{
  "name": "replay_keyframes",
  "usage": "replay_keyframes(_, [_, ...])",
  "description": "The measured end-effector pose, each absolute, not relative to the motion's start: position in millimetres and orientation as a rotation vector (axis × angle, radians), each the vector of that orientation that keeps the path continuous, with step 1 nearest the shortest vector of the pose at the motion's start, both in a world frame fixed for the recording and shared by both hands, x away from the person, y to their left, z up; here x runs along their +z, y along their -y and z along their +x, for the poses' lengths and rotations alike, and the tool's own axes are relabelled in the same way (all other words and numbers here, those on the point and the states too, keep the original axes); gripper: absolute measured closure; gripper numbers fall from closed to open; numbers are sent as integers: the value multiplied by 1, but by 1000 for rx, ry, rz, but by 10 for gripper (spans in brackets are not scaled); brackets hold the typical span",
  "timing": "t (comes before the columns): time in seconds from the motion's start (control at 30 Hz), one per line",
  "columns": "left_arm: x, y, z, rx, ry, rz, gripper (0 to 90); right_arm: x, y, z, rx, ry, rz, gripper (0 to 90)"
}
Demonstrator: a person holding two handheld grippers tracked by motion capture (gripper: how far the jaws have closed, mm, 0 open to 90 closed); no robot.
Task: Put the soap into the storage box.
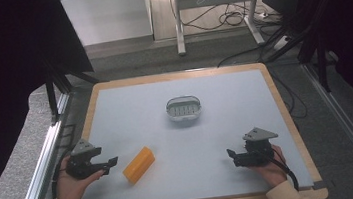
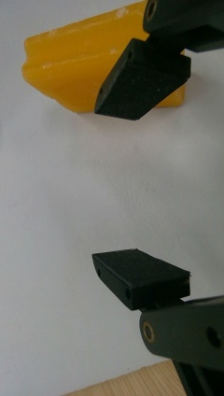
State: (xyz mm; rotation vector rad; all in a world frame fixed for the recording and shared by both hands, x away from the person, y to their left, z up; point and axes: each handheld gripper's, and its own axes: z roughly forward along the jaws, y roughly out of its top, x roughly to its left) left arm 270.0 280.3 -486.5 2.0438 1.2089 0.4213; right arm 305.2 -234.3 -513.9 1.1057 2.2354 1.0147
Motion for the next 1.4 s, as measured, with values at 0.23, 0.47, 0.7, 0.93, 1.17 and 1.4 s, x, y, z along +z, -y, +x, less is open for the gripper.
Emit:
replay_keyframes(0.23, [-479, -284, 270, 412, -1250, 2027, 247, -512, 236, 304, 1035, -2236, 1115, 123])
replay_keyframes(0.47, [-478, -285, 268, 380, -1257, 2024, 249, -513, 236, 304, 1020, -2238, 1115, 124])
replay_keyframes(0.7, [-470, -282, 266, 377, -1239, 2015, 248, -512, 234, 304, 1025, -2242, 1086, 124])
replay_keyframes(0.93, [-455, -275, 257, 403, -1191, 2043, 250, -514, 231, 304, 1020, -2237, 1127, 124])
replay_keyframes(1.17, [-448, -269, 253, 397, -1188, 2060, 250, -515, 231, 304, 1013, -2233, 1139, 125])
replay_keyframes(1.4, [-447, -264, 253, 376, -1171, 2070, 250, -515, 231, 304, 1002, -2240, 1129, 125])
